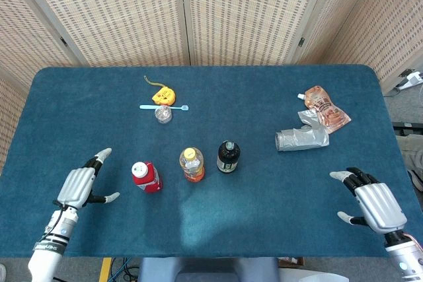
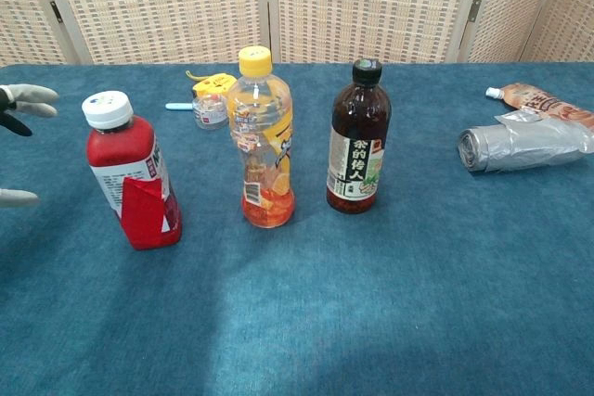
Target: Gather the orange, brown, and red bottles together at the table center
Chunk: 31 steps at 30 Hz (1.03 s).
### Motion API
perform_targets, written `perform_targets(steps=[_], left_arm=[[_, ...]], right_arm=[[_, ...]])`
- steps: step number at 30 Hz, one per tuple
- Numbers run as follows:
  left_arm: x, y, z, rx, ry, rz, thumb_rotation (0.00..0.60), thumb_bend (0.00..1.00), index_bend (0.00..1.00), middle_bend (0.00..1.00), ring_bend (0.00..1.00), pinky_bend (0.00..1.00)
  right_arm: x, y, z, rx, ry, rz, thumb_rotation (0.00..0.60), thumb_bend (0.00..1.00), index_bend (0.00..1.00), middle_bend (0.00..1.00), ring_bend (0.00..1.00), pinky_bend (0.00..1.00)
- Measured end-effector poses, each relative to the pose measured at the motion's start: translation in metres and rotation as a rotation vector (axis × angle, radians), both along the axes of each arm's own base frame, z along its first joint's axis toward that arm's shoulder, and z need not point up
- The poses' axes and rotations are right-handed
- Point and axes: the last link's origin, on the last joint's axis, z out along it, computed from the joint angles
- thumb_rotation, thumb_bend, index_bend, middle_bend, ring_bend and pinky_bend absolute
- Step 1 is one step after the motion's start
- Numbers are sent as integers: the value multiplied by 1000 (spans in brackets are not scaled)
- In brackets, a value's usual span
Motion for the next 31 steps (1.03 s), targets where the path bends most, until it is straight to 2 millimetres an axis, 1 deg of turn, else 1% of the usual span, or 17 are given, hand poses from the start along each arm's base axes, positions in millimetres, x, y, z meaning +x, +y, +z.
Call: perform_targets(steps=[8,15,18,25,31], left_arm=[[-14,-29,20,93,100,-71,600,19,65,87,161,362],[-24,-60,39,162,154,-116,600,19,139,87,162,359],[-30,-74,48,183,176,-117,600,19,155,87,161,359],[-31,-85,62,196,205,-135,600,19,165,87,162,359],[-31,-87,62,192,211,-137,600,19,165,87,162,359]], right_arm=[[-3,-6,7,-28,63,-54,600,0,254,285,164,317],[-3,-8,13,-52,91,-93,600,0,254,291,164,317],[-3,-8,16,-70,92,-106,600,0,254,293,165,317],[-4,-7,21,-82,92,-122,600,0,255,293,166,317],[-7,-6,24,-87,86,-131,600,0,254,294,166,318]])
